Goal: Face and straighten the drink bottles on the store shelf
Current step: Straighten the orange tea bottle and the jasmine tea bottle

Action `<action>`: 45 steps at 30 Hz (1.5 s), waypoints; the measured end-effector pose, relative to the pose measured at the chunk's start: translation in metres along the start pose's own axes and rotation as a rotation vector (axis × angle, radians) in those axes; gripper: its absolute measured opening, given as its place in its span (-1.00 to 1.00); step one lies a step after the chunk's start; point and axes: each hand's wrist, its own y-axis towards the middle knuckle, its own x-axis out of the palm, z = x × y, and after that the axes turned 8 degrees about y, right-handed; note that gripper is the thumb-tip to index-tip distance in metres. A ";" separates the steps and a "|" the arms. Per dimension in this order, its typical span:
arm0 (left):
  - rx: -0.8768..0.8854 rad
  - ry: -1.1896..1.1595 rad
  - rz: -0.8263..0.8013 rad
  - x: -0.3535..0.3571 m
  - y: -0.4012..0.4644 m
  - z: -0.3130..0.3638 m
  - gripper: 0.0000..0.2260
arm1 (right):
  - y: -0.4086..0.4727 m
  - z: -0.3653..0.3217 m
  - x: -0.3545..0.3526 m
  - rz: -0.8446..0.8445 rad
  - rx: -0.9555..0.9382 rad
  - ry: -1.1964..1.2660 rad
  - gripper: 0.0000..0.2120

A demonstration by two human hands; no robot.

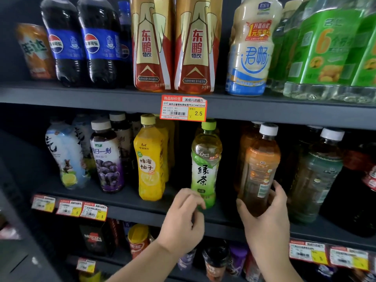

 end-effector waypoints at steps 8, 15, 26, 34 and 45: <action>-0.232 -0.114 -0.221 0.037 0.003 0.061 -0.62 | -0.004 -0.001 -0.009 0.034 0.015 -0.002 -0.28; -0.493 -0.065 -0.288 0.067 0.041 0.066 -0.54 | -0.010 0.006 -0.013 -0.042 0.060 -0.063 -0.20; -0.574 0.051 -0.502 0.099 0.073 0.057 -0.31 | -0.010 0.008 -0.018 -0.071 0.074 -0.076 -0.18; -0.610 -0.067 -0.394 0.100 0.074 0.053 -0.35 | -0.012 0.010 -0.016 -0.051 0.069 -0.121 -0.17; -0.586 -0.014 -0.430 0.105 0.070 0.050 -0.33 | -0.012 0.004 -0.016 -0.030 0.113 -0.130 -0.19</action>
